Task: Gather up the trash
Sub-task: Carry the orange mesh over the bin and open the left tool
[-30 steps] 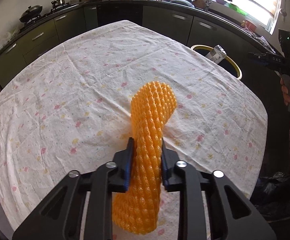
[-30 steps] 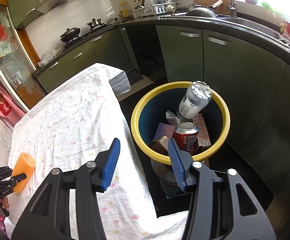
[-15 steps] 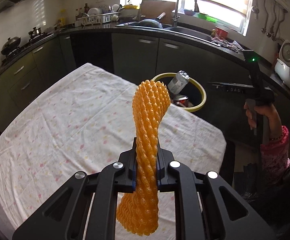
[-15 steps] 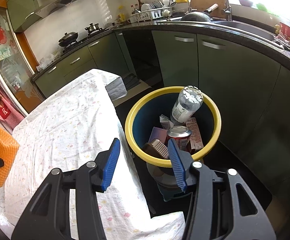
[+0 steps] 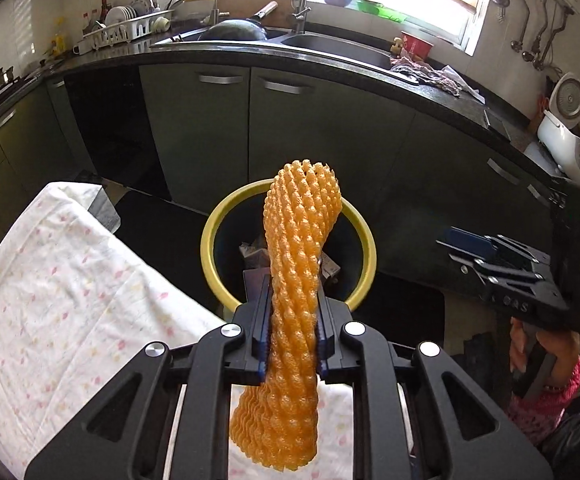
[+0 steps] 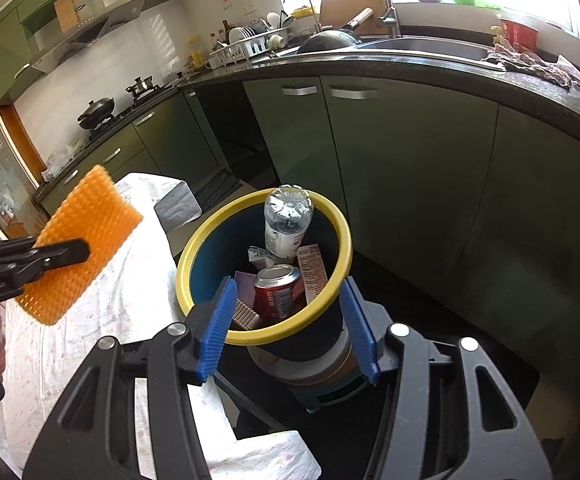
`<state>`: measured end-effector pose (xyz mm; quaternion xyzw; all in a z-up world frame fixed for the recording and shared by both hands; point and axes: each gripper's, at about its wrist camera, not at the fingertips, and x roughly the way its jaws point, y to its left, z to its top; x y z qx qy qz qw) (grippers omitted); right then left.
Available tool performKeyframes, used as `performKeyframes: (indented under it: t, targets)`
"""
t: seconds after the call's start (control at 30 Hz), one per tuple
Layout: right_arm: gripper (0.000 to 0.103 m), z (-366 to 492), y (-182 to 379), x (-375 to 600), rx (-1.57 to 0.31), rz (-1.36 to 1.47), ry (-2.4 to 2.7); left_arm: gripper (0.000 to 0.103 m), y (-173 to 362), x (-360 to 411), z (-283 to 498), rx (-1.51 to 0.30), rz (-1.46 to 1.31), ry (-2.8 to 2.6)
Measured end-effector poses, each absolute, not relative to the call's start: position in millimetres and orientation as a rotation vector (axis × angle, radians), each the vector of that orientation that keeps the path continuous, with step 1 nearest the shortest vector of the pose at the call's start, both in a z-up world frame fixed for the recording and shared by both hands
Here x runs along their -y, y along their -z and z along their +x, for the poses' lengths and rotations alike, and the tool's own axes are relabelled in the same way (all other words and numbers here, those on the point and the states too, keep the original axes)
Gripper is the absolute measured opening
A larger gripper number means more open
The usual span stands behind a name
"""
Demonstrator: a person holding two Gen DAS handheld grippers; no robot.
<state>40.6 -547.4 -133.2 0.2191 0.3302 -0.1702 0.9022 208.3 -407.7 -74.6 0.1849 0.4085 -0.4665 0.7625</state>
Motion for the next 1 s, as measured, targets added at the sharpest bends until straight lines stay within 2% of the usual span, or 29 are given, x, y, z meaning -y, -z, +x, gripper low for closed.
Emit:
performKeyframes:
  t: [0.27, 0.33, 0.37, 0.4, 0.5, 0.6, 0.7, 0.87, 1.0]
  targets:
    - [0.055, 33.3, 139.1, 565.6, -0.673, 0.495, 0.362, 0.020, 123.5, 492.0, 249.2, -0.980, 0.380, 0.928]
    - [0.056, 32.1, 138.6, 565.8, -0.669, 0.499, 0.366, 0.026, 136.3, 504.5, 259.5, -1.019, 0.352, 0.897]
    - [0.057, 32.4, 138.2, 565.6, -0.669, 0.499, 0.366, 0.035, 141.8, 509.3, 264.5, -1.033, 0.340, 0.871]
    - [0.057, 33.1, 137.7, 565.0, -0.670, 0.498, 0.365, 0.048, 146.0, 512.1, 268.2, -1.042, 0.330, 0.849]
    - [0.059, 34.8, 136.0, 561.6, -0.672, 0.492, 0.359, 0.069, 151.0, 514.4, 275.5, -1.054, 0.309, 0.794]
    - [0.059, 36.6, 133.9, 555.1, -0.677, 0.477, 0.347, 0.081, 144.0, 498.5, 276.8, -1.052, 0.263, 0.776]
    - [0.060, 37.0, 131.6, 548.8, -0.680, 0.463, 0.337, 0.082, 121.7, 465.9, 265.6, -0.994, 0.216, 0.779]
    - [0.062, 36.3, 127.5, 532.0, -0.692, 0.420, 0.307, 0.097, 65.6, 389.1, 221.2, -0.772, 0.142, 0.761]
    - [0.064, 32.9, 125.7, 508.8, -0.713, 0.367, 0.252, 0.098, 35.1, 308.5, 173.9, -0.613, 0.151, 0.643]
